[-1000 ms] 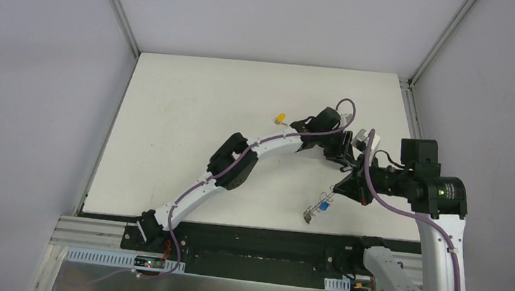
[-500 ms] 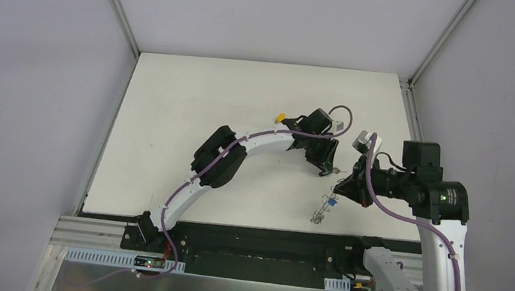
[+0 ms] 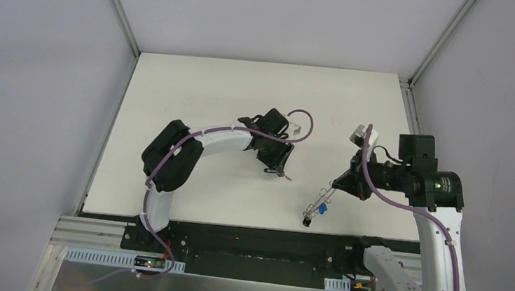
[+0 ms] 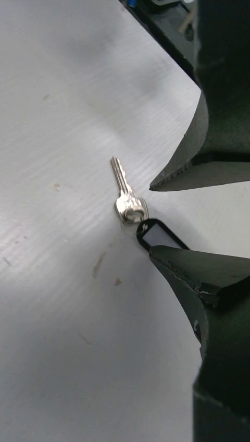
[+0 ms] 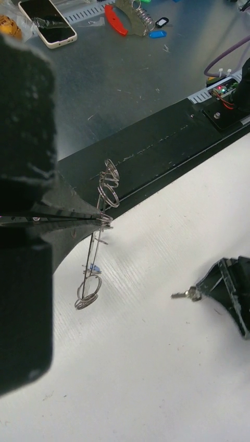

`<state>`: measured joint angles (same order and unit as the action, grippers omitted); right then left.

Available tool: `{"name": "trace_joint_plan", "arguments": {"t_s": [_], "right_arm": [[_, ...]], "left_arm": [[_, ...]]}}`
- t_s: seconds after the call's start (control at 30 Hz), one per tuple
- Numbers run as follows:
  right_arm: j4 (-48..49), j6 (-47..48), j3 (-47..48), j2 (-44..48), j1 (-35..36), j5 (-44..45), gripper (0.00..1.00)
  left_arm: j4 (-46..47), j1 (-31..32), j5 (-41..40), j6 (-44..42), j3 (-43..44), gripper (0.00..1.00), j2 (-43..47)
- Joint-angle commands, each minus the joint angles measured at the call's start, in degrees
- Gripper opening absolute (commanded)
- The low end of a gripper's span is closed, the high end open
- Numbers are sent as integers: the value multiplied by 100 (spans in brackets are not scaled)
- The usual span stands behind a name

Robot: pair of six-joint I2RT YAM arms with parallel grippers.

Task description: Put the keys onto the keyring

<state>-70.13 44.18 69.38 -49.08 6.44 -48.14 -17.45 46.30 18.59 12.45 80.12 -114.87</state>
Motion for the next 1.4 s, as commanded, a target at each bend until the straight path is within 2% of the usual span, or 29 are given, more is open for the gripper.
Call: {"name": "trace_joint_plan", "arguments": {"t_s": [0.0,0.17,0.43,0.63,0.9,1.37], "right_arm": [[458,25,-107,-99,-37,-142,0],[841,-1,-362,-271,-36,-285,0],[1046,16,-653,-355,-37,-332,0],[1076,12,-789,-332,-32,-310,0],[1080,7,-838,-272,-37,-291,0],[1210,-57,-948,-295,-37,-279,0]], "left_arm": [[-20,3,80,-549,-368,47,923],[121,-16,181,-726,-509,52,1178],[-271,-110,-371,-1080,-206,49,724],[-744,-202,-467,-1117,238,48,204],[-715,-201,-577,-1131,31,48,57],[-326,-80,-740,-911,-680,25,489]]}}
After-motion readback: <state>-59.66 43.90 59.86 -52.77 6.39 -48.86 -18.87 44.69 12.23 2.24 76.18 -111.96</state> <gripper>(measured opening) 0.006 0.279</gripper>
